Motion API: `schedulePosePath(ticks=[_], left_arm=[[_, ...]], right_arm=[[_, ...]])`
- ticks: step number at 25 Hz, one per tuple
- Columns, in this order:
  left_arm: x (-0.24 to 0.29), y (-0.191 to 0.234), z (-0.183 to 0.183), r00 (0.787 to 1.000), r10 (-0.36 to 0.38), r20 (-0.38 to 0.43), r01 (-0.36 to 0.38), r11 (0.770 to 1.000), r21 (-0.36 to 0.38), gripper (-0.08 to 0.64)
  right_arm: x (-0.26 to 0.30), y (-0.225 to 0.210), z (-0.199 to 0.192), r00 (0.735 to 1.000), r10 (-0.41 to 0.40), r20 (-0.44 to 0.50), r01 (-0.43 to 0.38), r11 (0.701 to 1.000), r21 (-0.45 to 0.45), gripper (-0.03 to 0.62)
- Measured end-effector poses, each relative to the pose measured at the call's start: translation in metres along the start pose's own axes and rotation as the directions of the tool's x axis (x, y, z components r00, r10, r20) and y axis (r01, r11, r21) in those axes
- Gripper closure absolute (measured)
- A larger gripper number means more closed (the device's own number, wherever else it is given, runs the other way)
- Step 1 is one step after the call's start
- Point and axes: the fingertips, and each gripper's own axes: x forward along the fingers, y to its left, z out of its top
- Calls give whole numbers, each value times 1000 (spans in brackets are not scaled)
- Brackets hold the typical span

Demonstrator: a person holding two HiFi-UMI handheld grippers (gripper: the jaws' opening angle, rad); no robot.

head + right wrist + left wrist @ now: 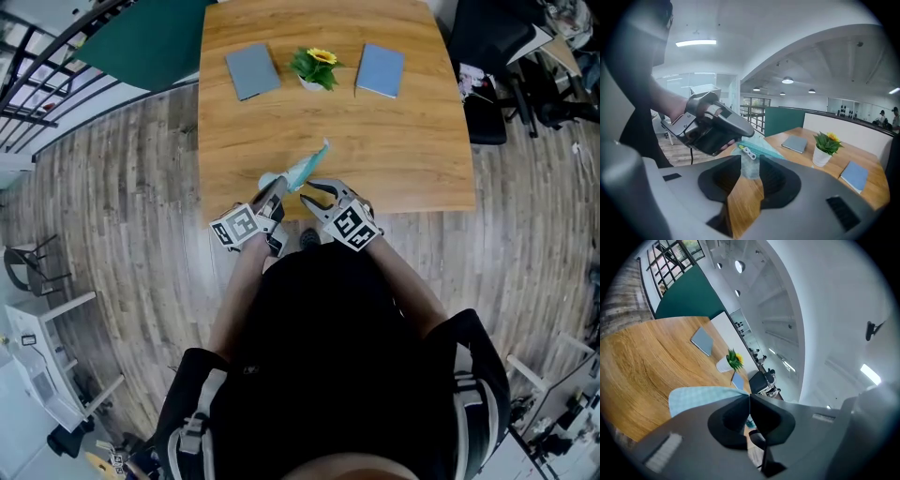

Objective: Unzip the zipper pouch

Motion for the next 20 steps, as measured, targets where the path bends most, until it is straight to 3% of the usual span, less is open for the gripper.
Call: schedulePosePath(ticks=[7,20], left_arm=[[-21,2,9,1000,-8,27,7,999,38,551],[-35,-10,11,998,-28,63,27,999,25,551]], right_arm=[[8,16,18,999,22,30,-21,999,-27,496],[6,31,28,998,46,43,-43,997,-59,548]])
